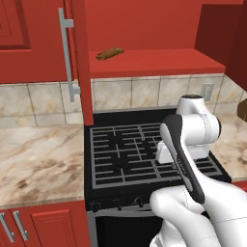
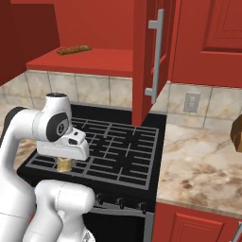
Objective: Pick the candle and candle from the dining table and place them in the open cabinet. Close the cabinet after placing the objects.
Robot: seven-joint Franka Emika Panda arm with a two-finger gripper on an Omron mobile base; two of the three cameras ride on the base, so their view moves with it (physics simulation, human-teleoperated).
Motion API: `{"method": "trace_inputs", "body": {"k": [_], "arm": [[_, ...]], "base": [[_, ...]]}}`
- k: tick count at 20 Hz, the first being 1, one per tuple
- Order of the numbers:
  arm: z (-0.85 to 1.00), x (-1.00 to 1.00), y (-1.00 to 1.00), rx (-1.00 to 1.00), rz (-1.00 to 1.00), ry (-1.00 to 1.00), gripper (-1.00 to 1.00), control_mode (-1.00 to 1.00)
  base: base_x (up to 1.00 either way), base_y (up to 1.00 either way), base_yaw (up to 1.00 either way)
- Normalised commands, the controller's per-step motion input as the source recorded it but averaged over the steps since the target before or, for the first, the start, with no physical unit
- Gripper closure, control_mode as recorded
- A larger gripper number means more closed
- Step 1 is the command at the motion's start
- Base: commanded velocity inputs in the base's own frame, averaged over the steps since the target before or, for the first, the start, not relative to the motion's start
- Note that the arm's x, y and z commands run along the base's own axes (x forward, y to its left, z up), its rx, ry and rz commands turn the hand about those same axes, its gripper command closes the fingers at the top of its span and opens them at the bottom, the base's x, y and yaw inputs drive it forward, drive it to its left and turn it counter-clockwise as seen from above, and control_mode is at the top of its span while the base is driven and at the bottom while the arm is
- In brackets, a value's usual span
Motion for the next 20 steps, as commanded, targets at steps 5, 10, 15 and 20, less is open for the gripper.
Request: {"method": "trace_inputs", "body": {"k": [5, 10, 15, 20], "arm": [[0.00, 0.00, 0.00, 0.00, 0.00, 0.00, 1.00, 1.00], [0.00, 0.00, 0.00, 0.00, 0.00, 0.00, 1.00, -1.00], [0.00, 0.07, 0.02, 0.00, 0.00, -0.01, 1.00, -1.00], [0.00, 0.09, 0.09, 0.00, 0.00, 0.00, 1.00, -1.00]], "base": [[0.00, 0.00, 0.00], [0.00, 0.00, 0.00], [0.00, 0.00, 0.00], [0.00, 0.00, 0.00]]}}
